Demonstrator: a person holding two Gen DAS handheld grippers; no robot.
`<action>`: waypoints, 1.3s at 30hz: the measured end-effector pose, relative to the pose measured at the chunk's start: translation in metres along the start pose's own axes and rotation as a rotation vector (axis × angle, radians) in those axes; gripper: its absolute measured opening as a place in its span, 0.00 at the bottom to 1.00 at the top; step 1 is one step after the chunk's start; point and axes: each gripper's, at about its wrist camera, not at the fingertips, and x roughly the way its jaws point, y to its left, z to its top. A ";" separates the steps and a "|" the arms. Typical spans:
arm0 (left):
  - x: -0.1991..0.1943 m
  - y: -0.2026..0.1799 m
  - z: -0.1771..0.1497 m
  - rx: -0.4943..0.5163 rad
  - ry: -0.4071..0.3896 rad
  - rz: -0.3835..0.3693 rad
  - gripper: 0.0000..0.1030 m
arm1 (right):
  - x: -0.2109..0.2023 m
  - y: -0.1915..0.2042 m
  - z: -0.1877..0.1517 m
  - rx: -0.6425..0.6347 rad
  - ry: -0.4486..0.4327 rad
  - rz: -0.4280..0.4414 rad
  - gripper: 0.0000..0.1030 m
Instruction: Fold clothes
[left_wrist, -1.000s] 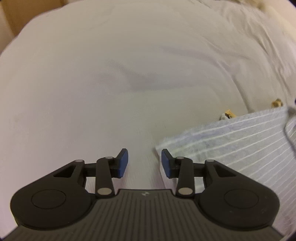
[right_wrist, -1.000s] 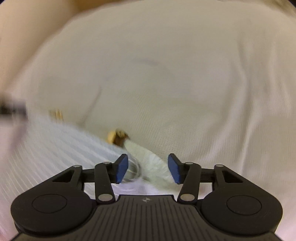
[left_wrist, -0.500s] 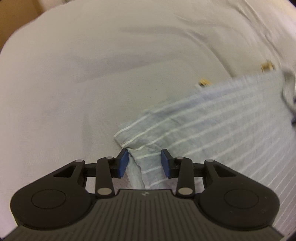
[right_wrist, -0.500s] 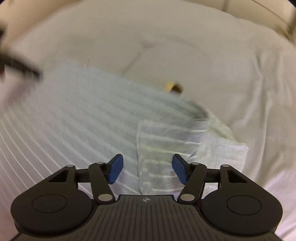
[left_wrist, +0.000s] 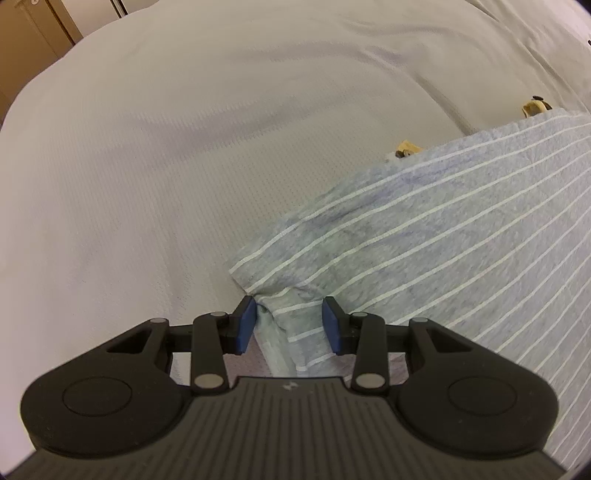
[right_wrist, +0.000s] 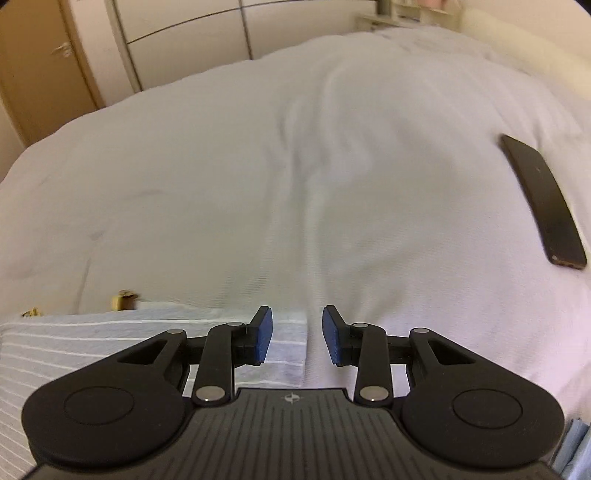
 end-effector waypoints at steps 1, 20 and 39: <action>-0.003 0.002 -0.002 -0.007 -0.004 0.002 0.34 | 0.000 -0.004 -0.001 0.007 0.007 0.001 0.36; -0.025 0.049 -0.019 -0.265 -0.041 -0.087 0.07 | 0.027 -0.014 -0.035 0.023 0.184 0.122 0.50; -0.088 -0.027 -0.073 -0.005 -0.057 -0.003 0.12 | -0.069 0.013 -0.095 -0.079 0.179 0.178 0.50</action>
